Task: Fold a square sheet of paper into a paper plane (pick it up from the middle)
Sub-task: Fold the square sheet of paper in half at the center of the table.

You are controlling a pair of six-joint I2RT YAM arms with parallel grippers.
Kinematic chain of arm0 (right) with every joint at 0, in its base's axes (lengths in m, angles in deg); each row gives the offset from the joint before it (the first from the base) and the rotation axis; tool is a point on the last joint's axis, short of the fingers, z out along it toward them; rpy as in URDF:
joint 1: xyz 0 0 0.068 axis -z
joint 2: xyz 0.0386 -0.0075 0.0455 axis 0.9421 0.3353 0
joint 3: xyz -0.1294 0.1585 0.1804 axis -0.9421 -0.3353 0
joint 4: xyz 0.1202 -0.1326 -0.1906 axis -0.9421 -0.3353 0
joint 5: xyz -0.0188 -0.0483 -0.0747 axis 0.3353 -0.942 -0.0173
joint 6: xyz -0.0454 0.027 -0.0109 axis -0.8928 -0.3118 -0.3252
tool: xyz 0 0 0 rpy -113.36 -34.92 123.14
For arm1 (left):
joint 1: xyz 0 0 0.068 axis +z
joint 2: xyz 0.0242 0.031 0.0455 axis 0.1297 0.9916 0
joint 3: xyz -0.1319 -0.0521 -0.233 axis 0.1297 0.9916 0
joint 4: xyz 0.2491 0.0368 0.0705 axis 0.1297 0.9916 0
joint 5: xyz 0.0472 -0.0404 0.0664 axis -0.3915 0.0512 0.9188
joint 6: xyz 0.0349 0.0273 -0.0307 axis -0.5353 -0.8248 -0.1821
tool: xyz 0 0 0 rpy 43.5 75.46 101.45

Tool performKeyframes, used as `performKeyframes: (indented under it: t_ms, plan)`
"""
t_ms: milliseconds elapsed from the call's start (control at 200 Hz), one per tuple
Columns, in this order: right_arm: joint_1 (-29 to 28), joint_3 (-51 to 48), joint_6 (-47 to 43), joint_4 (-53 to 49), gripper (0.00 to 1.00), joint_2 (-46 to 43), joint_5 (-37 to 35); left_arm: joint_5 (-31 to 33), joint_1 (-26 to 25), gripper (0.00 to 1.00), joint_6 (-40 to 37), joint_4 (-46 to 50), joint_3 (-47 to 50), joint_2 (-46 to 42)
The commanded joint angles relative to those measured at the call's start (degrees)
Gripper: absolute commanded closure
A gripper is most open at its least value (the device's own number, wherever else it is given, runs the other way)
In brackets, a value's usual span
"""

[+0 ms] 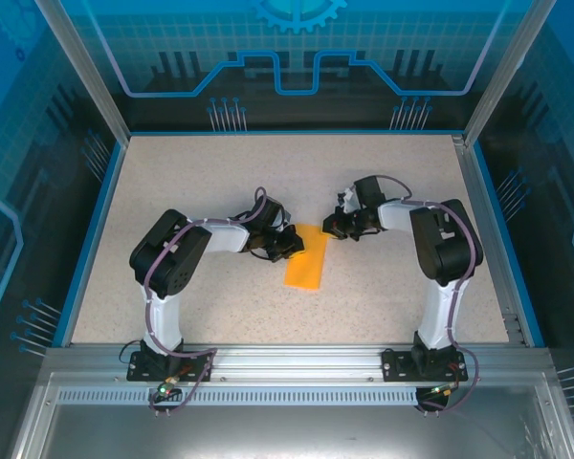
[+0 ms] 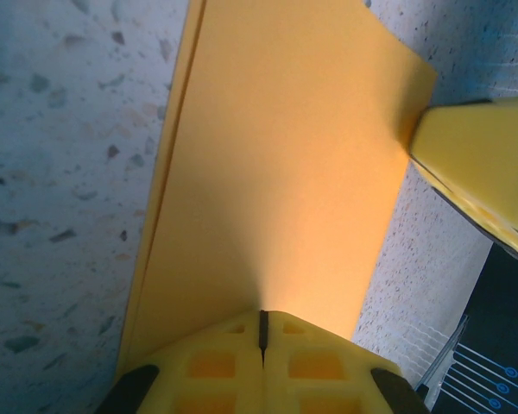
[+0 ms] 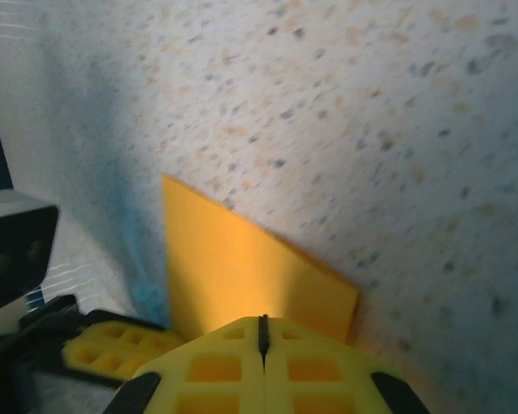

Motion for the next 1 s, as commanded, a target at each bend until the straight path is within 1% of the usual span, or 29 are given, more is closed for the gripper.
performKeyframes:
  t_ms: [0, 80, 170, 275, 320, 430, 565, 745, 800, 865, 995]
  plan:
    - [-0.8, -3.7, 0.8, 0.4, 1.0, -4.9, 2.3, 0.2, 0.1, 0.97, -1.5, 4.2, 0.7, -0.1]
    - [-1.5, -7.7, 3.2, 5.6, 1.0, -6.3, 4.3, 0.2, 0.1, 0.97, -1.5, 4.1, 0.8, -0.1]
    - [-2.8, -10.4, 4.3, 6.6, 1.0, -7.3, 2.9, 0.5, 0.0, 0.98, -1.5, 4.2, 1.1, -0.3]
    - [-4.0, -11.4, 5.2, 8.9, 1.0, -6.8, 4.7, 0.5, 0.1, 0.97, -1.7, 4.4, 1.1, -0.6]
    - [-4.3, -13.4, 5.4, 10.0, 1.0, -6.7, 4.9, 0.5, 0.0, 0.97, -2.0, 4.7, 0.9, -0.5]
    - [-4.6, -14.1, 4.1, 8.7, 1.0, -6.5, 3.5, 0.4, 0.0, 0.98, -2.3, 5.0, 0.7, -0.4]
    - [-4.7, -14.9, 0.7, 4.4, 0.99, -6.1, -1.2, 0.4, 0.1, 0.98, -2.2, 5.0, 0.7, -0.4]
    - [-4.6, -16.3, 0.7, 6.4, 0.99, -3.1, 0.1, 0.4, 0.0, 0.98, -2.3, 4.8, 0.9, -0.7]
    - [-4.5, -16.6, 1.1, 7.1, 0.99, -4.5, 0.4, 0.5, 0.0, 0.98, -2.2, 4.8, 1.0, -0.8]
    - [-4.6, -16.1, 0.8, 5.6, 0.98, -7.0, 0.5, 0.5, 0.0, 0.98, -2.2, 4.8, 1.2, -0.9]
    - [-5.1, -16.3, 1.5, 5.5, 0.98, -12.0, 2.8, 0.4, 0.1, 0.98, -2.2, 4.9, 1.2, -0.8]
